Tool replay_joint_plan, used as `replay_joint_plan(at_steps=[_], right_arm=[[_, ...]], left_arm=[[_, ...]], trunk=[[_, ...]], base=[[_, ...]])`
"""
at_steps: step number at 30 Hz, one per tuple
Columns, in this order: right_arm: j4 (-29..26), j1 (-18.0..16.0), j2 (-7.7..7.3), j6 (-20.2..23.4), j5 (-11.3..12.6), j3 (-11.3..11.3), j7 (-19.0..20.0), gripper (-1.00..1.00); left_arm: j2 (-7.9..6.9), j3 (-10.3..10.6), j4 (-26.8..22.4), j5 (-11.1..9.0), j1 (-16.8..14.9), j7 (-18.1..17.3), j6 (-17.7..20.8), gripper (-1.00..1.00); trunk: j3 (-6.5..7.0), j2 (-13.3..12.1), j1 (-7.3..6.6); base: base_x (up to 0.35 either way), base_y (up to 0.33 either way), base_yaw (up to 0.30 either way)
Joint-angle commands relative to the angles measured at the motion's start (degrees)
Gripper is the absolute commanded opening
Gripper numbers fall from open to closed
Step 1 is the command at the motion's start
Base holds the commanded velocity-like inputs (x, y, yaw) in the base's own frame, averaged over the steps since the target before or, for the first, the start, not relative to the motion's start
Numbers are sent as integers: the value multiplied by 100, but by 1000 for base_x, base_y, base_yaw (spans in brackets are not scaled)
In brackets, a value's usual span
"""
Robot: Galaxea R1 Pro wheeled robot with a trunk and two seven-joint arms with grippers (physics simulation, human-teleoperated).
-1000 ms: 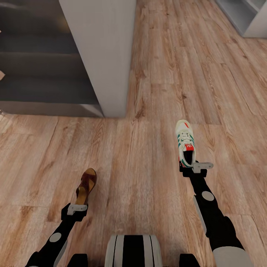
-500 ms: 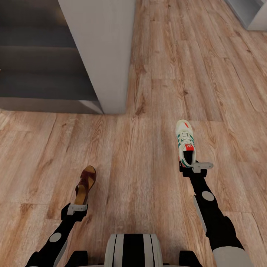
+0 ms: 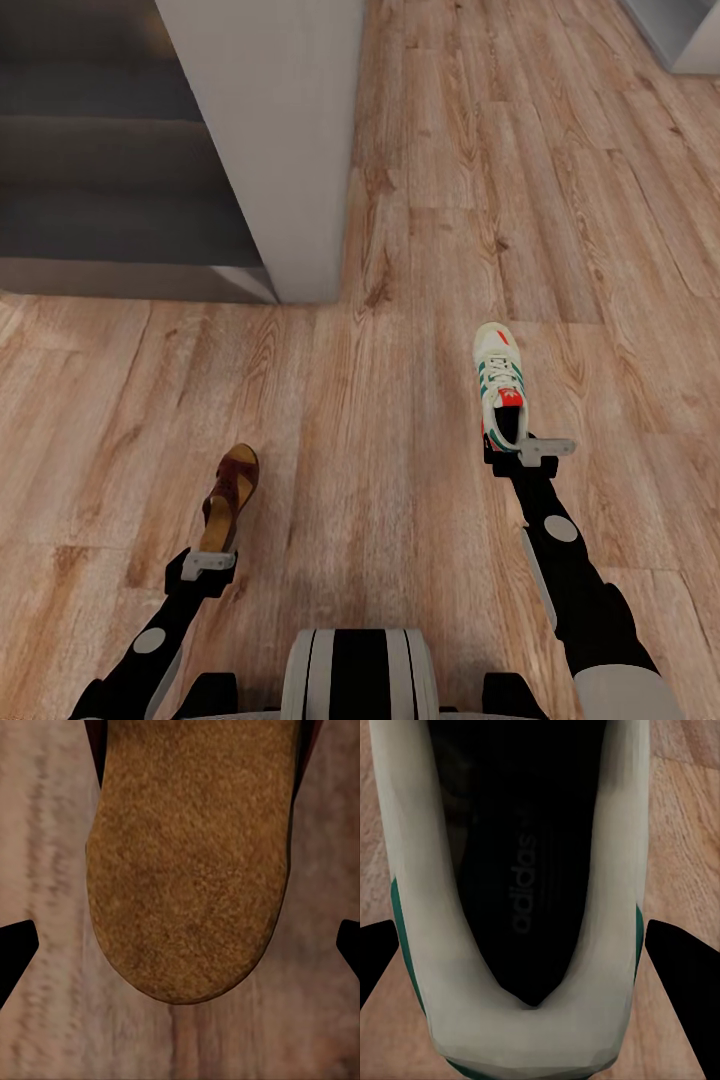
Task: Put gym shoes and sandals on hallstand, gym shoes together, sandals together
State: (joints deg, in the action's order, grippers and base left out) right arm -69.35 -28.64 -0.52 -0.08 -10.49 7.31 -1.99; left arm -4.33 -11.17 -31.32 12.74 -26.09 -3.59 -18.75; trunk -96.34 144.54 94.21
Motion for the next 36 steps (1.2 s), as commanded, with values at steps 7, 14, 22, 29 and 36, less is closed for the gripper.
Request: replay_joint_plan(at_steps=[7, 14, 22, 29, 36], right_arm=[[1, -1, -1, -1, -59, -2, -20, -100], [1, -1, -1, -1, -59, -2, -20, -100], [1, -1, -1, -1, -59, -2, -20, -100], [1, -1, -1, -1, -59, -2, -20, -100], [1, -1, -1, -1, -59, -2, -20, -100]], left_arm=[[5, -43, 3, 54, -3, -37, -24, 100], [5, -51, 4, 55, -10, -36, -23, 100], [11, -51, 3, 54, -9, -36, -24, 100], [11, -51, 3, 54, -10, -36, -24, 100], [11, -51, 3, 54, -11, -36, -24, 100]], trunk=[[-2, 1, -1], [-2, 1, -1], [-2, 1, -1], [-2, 1, -1], [-2, 1, -1]], base=[[0, 0, 0], [58, 0, 0], [11, 0, 0], [21, 0, 0], [39, 0, 0]])
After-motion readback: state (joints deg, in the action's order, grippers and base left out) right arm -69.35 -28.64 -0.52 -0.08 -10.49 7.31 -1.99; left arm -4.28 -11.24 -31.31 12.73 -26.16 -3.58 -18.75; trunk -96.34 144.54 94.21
